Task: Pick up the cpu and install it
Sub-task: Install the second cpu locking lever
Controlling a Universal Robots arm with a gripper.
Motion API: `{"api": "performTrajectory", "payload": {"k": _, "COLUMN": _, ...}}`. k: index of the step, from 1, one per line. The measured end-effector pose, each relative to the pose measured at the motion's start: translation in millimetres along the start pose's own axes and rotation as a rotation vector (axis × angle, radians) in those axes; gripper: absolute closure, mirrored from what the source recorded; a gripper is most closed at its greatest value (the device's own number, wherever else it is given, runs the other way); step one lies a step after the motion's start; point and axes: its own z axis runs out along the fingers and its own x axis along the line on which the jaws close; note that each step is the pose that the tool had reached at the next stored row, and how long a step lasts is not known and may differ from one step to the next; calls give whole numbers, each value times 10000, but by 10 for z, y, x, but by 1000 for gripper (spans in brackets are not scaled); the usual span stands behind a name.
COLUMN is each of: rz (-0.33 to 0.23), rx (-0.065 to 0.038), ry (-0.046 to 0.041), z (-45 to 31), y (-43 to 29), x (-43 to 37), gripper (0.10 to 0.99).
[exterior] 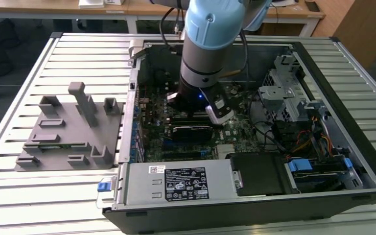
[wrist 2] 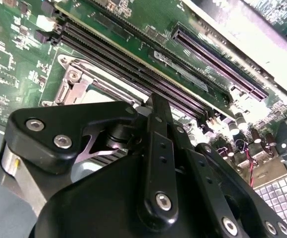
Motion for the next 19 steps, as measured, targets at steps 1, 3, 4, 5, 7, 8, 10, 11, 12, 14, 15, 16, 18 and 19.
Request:
{"api": "performTrajectory", "payload": {"k": 1, "rz": -1, "rx": -15, "ry": -1, "z": 7, "y": -2, "x": 4, "gripper": 980}}
{"api": "performTrajectory", "payload": {"k": 3, "rz": -3, "rx": -38, "ry": -1, "z": 21, "y": -7, "x": 9, "gripper": 980}}
{"api": "performTrajectory", "payload": {"k": 4, "rz": -3, "rx": -54, "ry": -2, "z": 28, "y": -9, "x": 12, "gripper": 980}}
{"api": "performTrajectory", "payload": {"k": 5, "rz": -3, "rx": -73, "ry": -2, "z": 32, "y": -11, "x": 18, "gripper": 980}}
{"api": "performTrajectory", "payload": {"k": 7, "rz": -5, "rx": -116, "ry": -4, "z": 42, "y": -16, "x": 28, "gripper": 980}}
{"api": "performTrajectory", "payload": {"k": 8, "rz": -7, "rx": -131, "ry": -5, "z": 48, "y": -18, "x": 30, "gripper": 980}}
{"api": "performTrajectory", "payload": {"k": 10, "rz": -7, "rx": -152, "ry": -6, "z": 57, "y": -22, "x": 36, "gripper": 980}}
{"api": "performTrajectory", "payload": {"k": 11, "rz": -7, "rx": -166, "ry": -5, "z": 58, "y": -25, "x": 41, "gripper": 980}}
{"api": "performTrajectory", "payload": {"k": 12, "rz": -8, "rx": -196, "ry": -7, "z": 61, "y": -27, "x": 47, "gripper": 980}}
{"api": "performTrajectory", "payload": {"k": 14, "rz": -11, "rx": -259, "ry": -10, "z": 66, "y": -29, "x": 61, "gripper": 980}}
{"api": "performTrajectory", "payload": {"k": 15, "rz": -12, "rx": -284, "ry": -11, "z": 70, "y": -30, "x": 67, "gripper": 980}}
{"api": "performTrajectory", "payload": {"k": 16, "rz": -13, "rx": -305, "ry": -13, "z": 75, "y": -30, "x": 73, "gripper": 980}}
{"api": "performTrajectory", "payload": {"k": 18, "rz": -15, "rx": -354, "ry": -14, "z": 85, "y": -33, "x": 89, "gripper": 980}}
{"api": "performTrajectory", "payload": {"k": 19, "rz": -16, "rx": -382, "ry": -16, "z": 90, "y": -33, "x": 95, "gripper": 980}}
